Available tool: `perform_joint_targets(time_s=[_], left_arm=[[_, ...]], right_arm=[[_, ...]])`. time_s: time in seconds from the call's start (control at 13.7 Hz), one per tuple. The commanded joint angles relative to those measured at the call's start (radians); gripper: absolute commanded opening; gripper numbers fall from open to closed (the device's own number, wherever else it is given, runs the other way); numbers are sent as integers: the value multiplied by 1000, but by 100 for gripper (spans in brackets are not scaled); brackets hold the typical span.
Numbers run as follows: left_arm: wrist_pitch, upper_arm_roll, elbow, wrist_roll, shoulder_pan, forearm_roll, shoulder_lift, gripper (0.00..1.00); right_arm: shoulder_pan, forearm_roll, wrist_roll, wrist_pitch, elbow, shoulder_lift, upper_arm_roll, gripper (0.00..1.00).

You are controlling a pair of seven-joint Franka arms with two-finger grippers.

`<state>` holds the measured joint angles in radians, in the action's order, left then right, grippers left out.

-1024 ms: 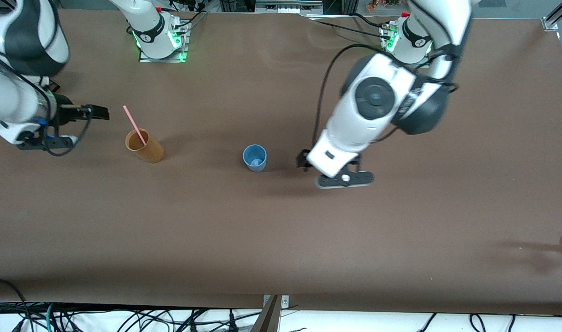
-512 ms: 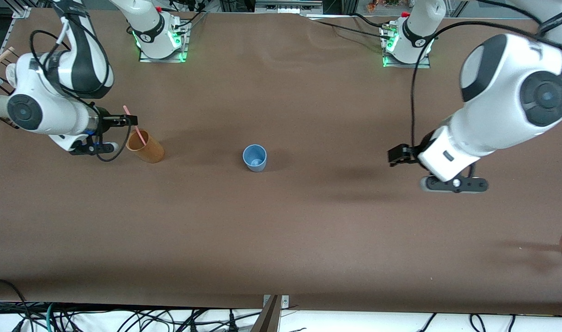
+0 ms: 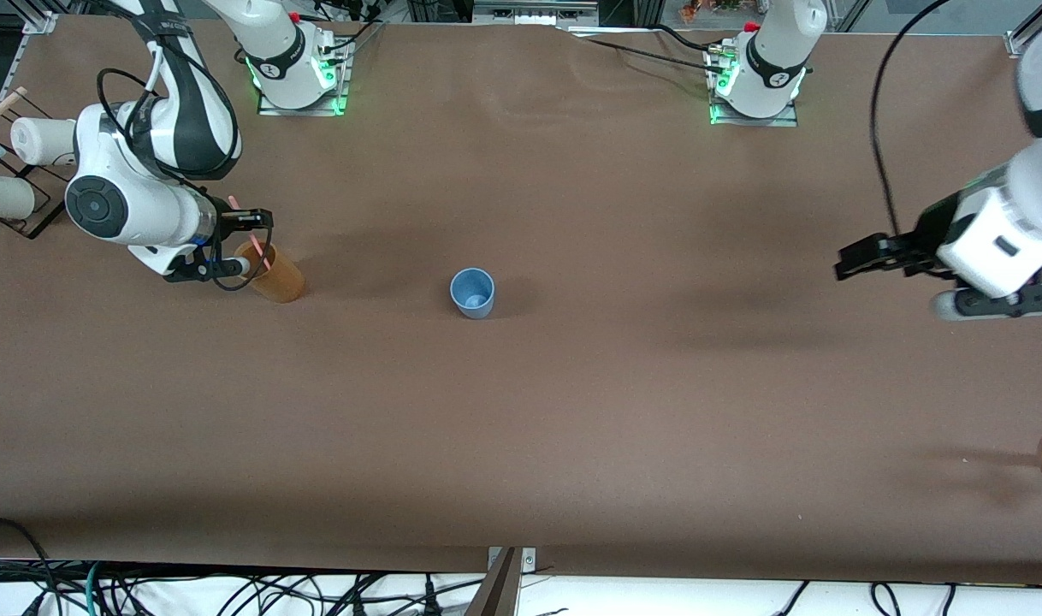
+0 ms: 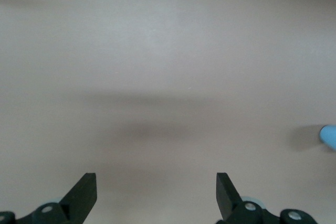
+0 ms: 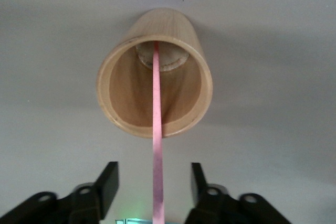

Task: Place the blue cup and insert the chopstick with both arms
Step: 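Grasp the pink chopstick with the right gripper while the left gripper withdraws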

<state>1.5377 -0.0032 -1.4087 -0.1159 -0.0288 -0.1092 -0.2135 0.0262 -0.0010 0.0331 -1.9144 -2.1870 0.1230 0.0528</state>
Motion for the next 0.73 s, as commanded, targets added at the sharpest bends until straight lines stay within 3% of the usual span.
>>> perform_joint_targets(time_s=[0.0, 0.07, 0.44, 0.66], left_arm=[[1, -15, -65, 81, 71, 19, 69, 100], [-17, -14, -100, 78, 81, 19, 98, 100], [-62, -12, -219, 90, 66, 78, 198, 100], [-57, -14, -252, 96, 47, 118, 223, 100]], right_arm=[[-5, -8, 7, -15, -28, -32, 7, 9], [-5, -8, 7, -15, -28, -32, 7, 1], [-3, -10, 27, 26, 5, -39, 32, 0], [-2, -2, 15, 249, 168, -33, 50, 0]])
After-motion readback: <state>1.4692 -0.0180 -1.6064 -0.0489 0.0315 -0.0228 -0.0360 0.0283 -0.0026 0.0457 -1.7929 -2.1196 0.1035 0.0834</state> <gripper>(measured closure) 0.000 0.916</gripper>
